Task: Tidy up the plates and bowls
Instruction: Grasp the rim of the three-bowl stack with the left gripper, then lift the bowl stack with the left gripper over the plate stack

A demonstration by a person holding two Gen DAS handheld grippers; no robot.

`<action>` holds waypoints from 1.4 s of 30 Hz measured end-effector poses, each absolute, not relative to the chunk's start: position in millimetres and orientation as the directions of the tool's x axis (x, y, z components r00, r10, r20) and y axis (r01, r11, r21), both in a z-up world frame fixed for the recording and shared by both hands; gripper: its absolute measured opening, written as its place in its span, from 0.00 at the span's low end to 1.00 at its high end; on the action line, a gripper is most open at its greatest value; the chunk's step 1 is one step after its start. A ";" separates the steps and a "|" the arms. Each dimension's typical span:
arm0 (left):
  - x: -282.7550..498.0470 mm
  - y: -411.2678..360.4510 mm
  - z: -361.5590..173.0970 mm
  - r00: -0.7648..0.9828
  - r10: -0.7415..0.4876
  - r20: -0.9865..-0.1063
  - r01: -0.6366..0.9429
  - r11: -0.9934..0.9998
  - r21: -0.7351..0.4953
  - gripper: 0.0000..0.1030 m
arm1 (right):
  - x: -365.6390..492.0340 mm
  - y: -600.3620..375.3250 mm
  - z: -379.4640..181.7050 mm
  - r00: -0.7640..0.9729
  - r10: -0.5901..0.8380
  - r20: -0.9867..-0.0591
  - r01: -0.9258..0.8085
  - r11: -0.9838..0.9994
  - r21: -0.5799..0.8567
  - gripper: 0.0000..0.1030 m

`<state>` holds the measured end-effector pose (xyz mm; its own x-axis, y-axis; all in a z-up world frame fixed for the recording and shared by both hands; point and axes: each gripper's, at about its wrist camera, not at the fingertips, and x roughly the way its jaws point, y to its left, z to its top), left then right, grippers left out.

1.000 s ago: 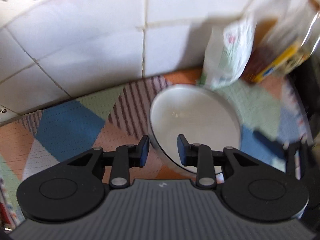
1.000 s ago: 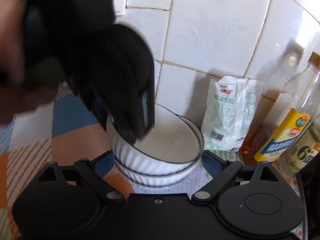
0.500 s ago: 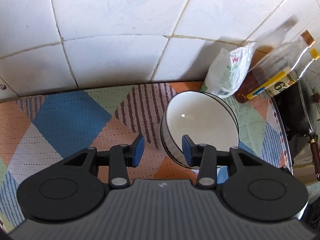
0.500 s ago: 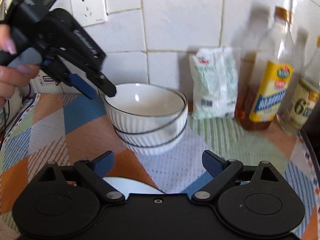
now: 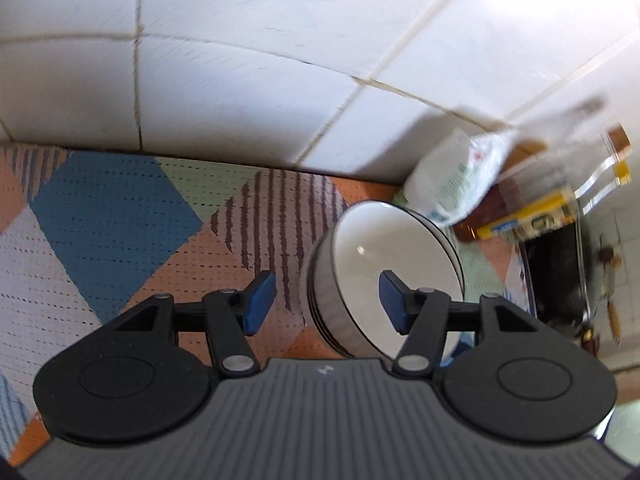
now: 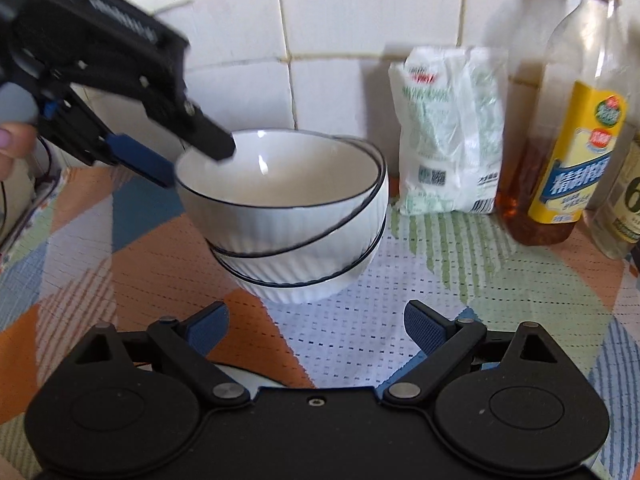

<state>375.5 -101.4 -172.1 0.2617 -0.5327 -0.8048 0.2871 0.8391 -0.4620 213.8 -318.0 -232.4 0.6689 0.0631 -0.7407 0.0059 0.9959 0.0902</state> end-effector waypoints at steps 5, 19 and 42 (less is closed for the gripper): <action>385.8 -109.8 -194.4 0.253 -0.535 -0.806 0.292 0.836 -0.464 0.55 | 237.2 -316.4 -241.2 0.627 0.091 -0.774 -0.034 0.995 0.089 0.94; 398.5 -146.5 -222.3 0.130 -0.560 -0.818 0.438 0.773 -0.459 0.48 | 273.9 -341.0 -243.5 0.549 0.313 -0.775 -0.249 0.946 0.206 0.95; 346.9 -155.9 -137.0 0.157 -0.561 -0.813 0.570 0.724 -0.390 0.48 | 211.1 -346.4 -190.2 0.698 0.300 -0.650 -0.198 0.954 0.227 0.96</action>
